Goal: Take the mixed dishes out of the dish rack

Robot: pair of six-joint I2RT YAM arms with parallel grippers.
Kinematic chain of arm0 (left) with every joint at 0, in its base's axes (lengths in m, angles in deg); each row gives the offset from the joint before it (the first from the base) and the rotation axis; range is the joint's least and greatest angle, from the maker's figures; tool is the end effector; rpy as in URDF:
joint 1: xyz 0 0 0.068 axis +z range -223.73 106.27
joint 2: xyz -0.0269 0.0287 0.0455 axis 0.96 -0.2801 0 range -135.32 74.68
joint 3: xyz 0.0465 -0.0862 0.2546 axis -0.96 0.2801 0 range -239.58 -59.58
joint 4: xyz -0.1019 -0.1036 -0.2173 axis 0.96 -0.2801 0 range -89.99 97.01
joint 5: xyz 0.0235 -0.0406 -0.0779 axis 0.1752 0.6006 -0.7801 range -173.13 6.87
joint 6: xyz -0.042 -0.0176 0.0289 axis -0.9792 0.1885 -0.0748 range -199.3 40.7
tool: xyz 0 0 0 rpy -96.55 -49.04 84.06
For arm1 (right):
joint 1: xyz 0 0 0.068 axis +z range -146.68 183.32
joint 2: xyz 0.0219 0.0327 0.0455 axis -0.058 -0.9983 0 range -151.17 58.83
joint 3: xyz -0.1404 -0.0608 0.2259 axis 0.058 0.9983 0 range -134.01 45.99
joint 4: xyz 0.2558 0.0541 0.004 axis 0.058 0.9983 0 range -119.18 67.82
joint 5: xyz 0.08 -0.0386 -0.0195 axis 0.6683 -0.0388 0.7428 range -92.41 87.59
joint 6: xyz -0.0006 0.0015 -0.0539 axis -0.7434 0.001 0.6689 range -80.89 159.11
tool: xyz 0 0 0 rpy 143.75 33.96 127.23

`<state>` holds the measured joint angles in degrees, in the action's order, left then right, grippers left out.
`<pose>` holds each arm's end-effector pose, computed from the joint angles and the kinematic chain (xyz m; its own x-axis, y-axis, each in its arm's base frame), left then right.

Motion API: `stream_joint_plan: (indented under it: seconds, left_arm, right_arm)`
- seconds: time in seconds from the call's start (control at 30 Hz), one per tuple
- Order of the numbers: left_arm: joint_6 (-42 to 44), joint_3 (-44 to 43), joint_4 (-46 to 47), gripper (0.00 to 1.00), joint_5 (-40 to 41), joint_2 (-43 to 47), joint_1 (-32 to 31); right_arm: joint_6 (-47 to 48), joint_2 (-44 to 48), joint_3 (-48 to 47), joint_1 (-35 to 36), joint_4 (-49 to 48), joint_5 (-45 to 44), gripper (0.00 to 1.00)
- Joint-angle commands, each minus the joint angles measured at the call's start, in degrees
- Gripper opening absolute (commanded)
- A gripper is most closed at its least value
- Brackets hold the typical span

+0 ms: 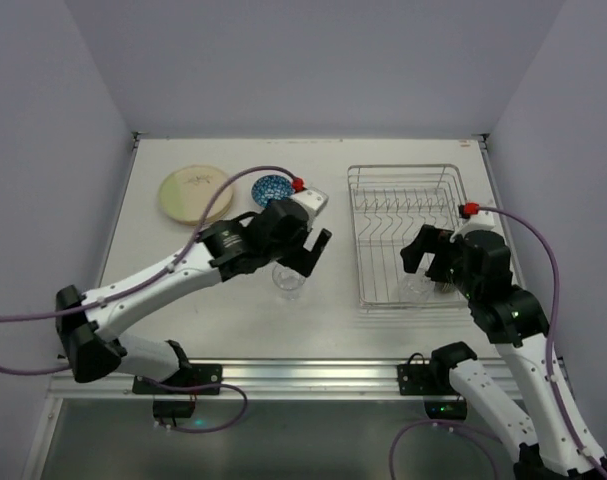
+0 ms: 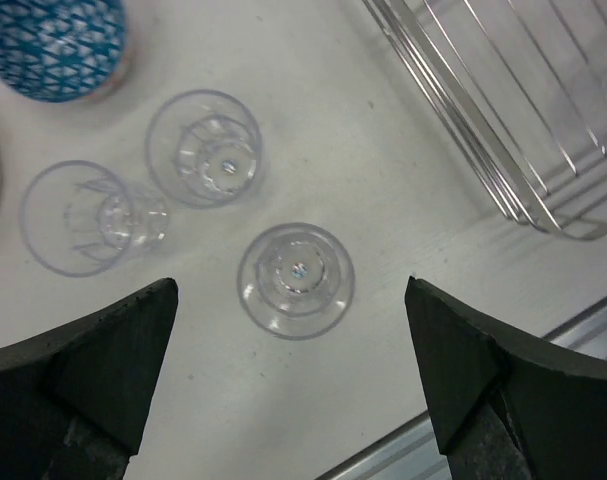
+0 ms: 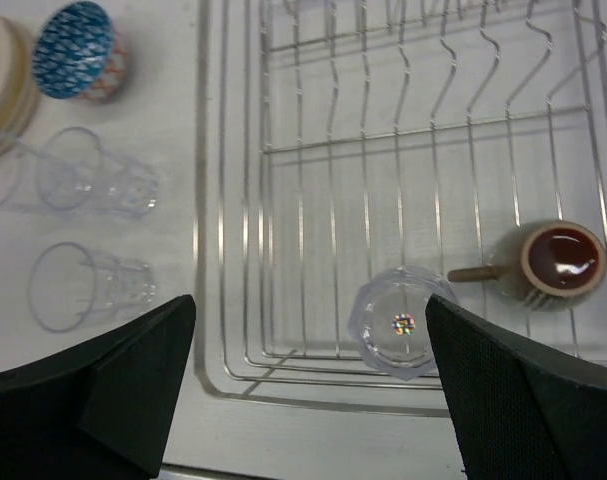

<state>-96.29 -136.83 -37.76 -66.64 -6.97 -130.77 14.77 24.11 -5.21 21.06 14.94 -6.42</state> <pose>0.1724 -0.2473 0.3339 -0.5993 0.4092 -0.6880 0.5525 0.8334 0.0144 0.1131 0.0336 0.3400 -0.5037 0.2705 -0.8205 -0.0411 0.9411 0.3355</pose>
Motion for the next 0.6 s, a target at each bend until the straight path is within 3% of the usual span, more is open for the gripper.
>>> stream_joint_plan:
  seconds: [0.0,0.13,0.23,0.37,0.57]
  left_arm:
    - [-4.00,5.52,9.52,1.00,4.58,10.61,5.78]
    - [-9.01,9.57,8.49,1.00,19.58,20.81,9.57]
    - [-11.48,11.42,4.63,1.00,26.81,26.18,9.84]
    - [-12.45,12.30,-0.92,1.00,28.24,30.57,9.93]
    - [-11.92,20.29,0.82,1.00,31.85,37.78,9.93]
  right_arm:
    - [-2.82,-4.73,-1.89,0.10,3.78,-10.66,0.99]
    - [-7.90,-9.30,-2.24,0.10,4.40,-15.23,0.99]
    - [-9.94,-10.45,-1.45,0.10,3.61,-13.84,0.99]
    - [-12.13,-11.15,1.80,0.10,2.37,-15.05,0.99]
    - [-14.77,-14.06,2.77,0.10,4.40,-15.94,0.99]
